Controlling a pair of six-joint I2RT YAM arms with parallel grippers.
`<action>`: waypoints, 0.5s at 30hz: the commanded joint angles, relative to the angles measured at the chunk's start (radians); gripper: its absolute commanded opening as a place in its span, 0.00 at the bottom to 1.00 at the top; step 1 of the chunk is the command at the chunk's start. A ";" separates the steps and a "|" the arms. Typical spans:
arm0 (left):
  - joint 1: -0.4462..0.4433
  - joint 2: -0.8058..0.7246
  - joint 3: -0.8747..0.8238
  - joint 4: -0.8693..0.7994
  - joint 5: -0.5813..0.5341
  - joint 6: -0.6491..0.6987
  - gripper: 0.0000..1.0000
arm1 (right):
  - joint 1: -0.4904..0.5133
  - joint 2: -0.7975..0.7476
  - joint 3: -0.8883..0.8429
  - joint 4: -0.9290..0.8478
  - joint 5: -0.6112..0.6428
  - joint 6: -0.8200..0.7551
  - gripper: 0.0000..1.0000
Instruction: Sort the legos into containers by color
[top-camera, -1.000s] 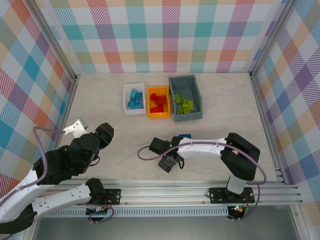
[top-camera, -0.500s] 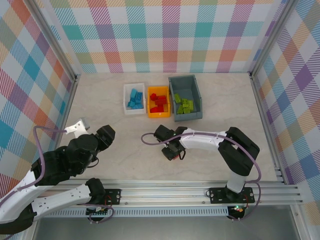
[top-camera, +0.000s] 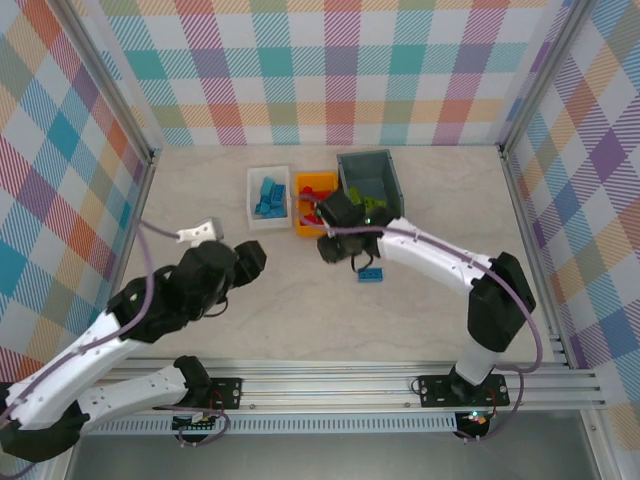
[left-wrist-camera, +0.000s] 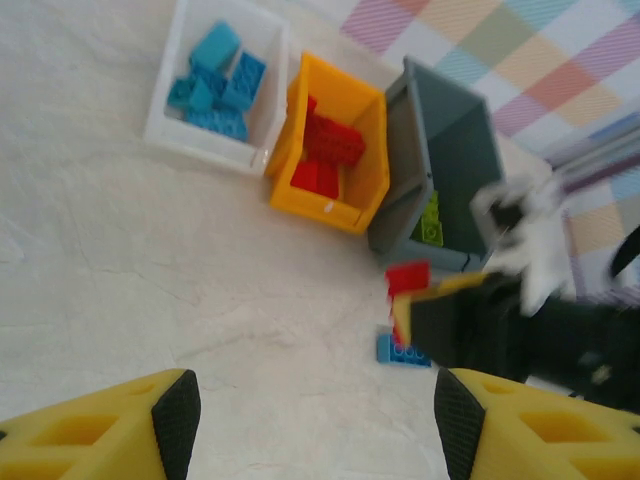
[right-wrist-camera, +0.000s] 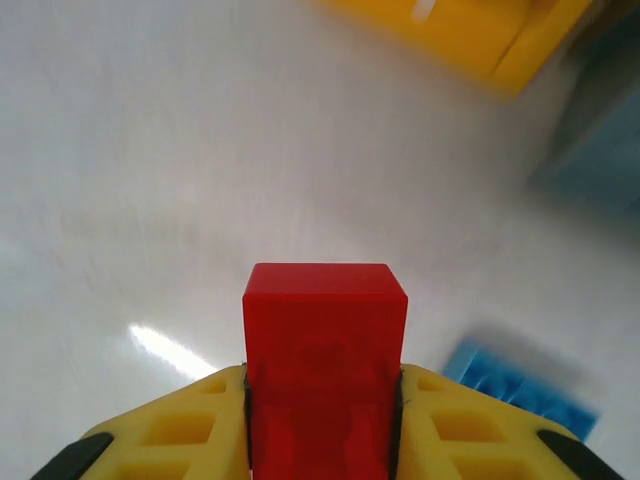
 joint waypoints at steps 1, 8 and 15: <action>0.193 0.081 0.017 0.137 0.331 0.077 0.65 | -0.021 0.116 0.150 -0.051 0.036 0.027 0.30; 0.449 0.201 0.021 0.242 0.581 0.087 0.64 | -0.072 0.372 0.484 -0.144 0.109 0.044 0.31; 0.457 0.204 -0.012 0.272 0.584 0.075 0.63 | -0.084 0.524 0.617 -0.135 0.157 0.009 0.31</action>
